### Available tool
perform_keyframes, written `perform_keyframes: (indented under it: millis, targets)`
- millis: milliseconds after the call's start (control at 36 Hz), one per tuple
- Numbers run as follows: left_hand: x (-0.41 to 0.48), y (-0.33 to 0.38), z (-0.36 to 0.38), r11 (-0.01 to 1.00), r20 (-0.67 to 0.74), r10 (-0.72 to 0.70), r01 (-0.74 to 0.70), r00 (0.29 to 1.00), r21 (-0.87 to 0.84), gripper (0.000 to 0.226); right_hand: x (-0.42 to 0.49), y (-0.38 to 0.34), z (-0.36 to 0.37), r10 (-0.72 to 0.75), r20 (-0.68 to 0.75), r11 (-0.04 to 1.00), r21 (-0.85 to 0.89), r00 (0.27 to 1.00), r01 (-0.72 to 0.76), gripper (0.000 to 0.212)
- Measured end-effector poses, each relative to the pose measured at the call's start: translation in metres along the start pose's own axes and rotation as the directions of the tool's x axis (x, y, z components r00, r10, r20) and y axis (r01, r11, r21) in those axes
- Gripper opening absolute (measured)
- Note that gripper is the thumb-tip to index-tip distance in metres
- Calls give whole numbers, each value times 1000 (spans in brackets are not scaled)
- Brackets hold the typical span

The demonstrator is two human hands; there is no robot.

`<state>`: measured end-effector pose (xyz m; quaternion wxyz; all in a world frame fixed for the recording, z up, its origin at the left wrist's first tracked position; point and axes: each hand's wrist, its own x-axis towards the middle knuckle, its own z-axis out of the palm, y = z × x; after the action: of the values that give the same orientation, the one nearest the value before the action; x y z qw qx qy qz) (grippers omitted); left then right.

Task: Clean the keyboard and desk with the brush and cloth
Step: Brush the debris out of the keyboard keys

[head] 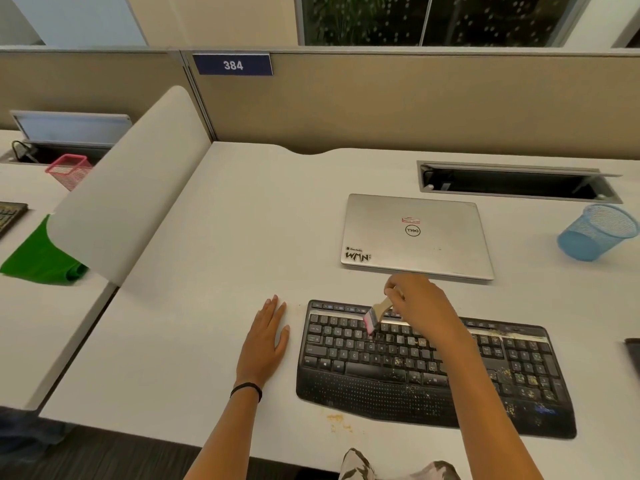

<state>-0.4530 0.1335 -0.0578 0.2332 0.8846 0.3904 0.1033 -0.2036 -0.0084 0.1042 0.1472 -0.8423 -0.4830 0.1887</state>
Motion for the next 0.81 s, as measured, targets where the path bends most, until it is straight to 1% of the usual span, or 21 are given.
perform_keyframes:
  millis: [111,222,333,417,472,639,806]
  targets:
    - [-1,0,-1,1000,-3,1,-1,1000,-2,65,-3,6,-5,-28,78,999,27,997,26,13]
    - [-1,1,-1,1000,-9,1,-1,1000,-2,66,-5,12,-9,-50,54,997,66,997,46,8]
    - [-1,1,-1,1000,-7,0,0,1000,0,66,-3,16,-9,-87,43,987,140,995,81,10]
    - [-1,1,-1,1000,-5,3,-3,1000,6,65,-2,15,-8,-88,50,967,244,995,73,11]
    - [-1,1,-1,1000,-4,3,-3,1000,7,65,-1,15,-7,-78,36,963,260,996,66,13]
    - [-2,1,-2,1000,-9,4,-4,1000,8,64,5,18,-2,-93,-13,983,160,996,94,15]
    - [-2,1,-1,1000,-9,6,-6,1000,10,65,5,13,-3,-145,6,986,85,989,144,16]
